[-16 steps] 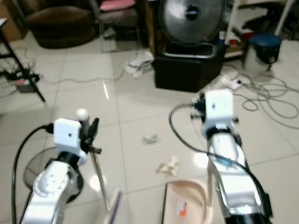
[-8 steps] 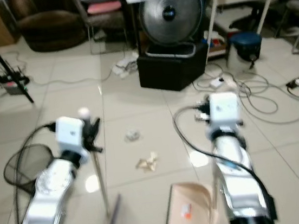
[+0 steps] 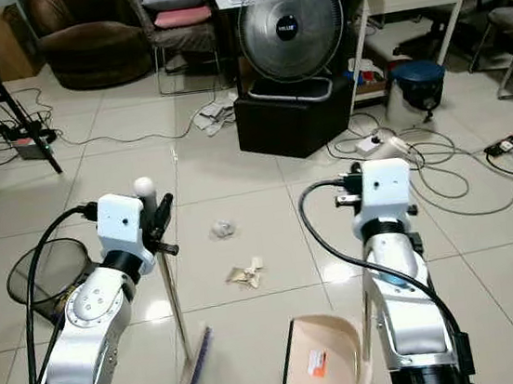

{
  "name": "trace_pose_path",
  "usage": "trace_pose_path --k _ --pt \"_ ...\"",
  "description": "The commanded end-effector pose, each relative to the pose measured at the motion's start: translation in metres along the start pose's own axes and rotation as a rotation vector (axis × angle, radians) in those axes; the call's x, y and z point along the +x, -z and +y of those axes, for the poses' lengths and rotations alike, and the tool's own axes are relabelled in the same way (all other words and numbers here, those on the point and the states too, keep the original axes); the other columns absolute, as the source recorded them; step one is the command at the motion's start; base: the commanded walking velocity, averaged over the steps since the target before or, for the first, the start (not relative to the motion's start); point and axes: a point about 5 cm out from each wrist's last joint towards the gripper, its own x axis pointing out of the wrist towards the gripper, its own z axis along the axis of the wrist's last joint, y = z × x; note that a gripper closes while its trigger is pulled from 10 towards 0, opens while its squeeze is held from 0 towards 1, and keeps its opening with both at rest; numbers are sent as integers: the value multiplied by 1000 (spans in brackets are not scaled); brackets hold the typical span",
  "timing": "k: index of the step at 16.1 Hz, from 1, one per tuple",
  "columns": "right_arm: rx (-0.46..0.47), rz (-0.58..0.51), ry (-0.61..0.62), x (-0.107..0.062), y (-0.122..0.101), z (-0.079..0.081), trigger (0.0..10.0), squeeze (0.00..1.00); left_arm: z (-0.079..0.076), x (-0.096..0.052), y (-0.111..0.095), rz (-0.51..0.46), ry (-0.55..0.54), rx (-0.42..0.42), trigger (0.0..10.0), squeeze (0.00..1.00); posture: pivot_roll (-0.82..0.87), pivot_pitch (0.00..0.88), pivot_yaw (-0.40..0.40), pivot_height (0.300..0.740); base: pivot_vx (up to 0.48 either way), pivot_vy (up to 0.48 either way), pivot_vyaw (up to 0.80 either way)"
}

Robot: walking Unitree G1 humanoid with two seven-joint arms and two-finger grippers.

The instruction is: Sweep floor

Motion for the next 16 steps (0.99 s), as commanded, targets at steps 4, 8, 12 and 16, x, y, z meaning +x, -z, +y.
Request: trace_pose_path --k 4,8,12,16 --pt "31 -36 1 3 -7 1 10000 0 4 5 -11 -51 2 19 10000 0 -65 0 37 740 338 0 0" --pt "42 -38 17 4 -8 -2 10000 0 2 7 -12 -48 17 18 10000 0 -66 0 43 740 438 0 0" --pt "45 -40 16 4 -7 -2 10000 0 4 8 -11 -47 14 11 10000 0 -66 0 44 740 453 0 0" --pt "42 -40 18 4 -7 -3 10000 0 3 8 -12 -50 17 10 10000 0 -67 0 44 740 453 0 0"
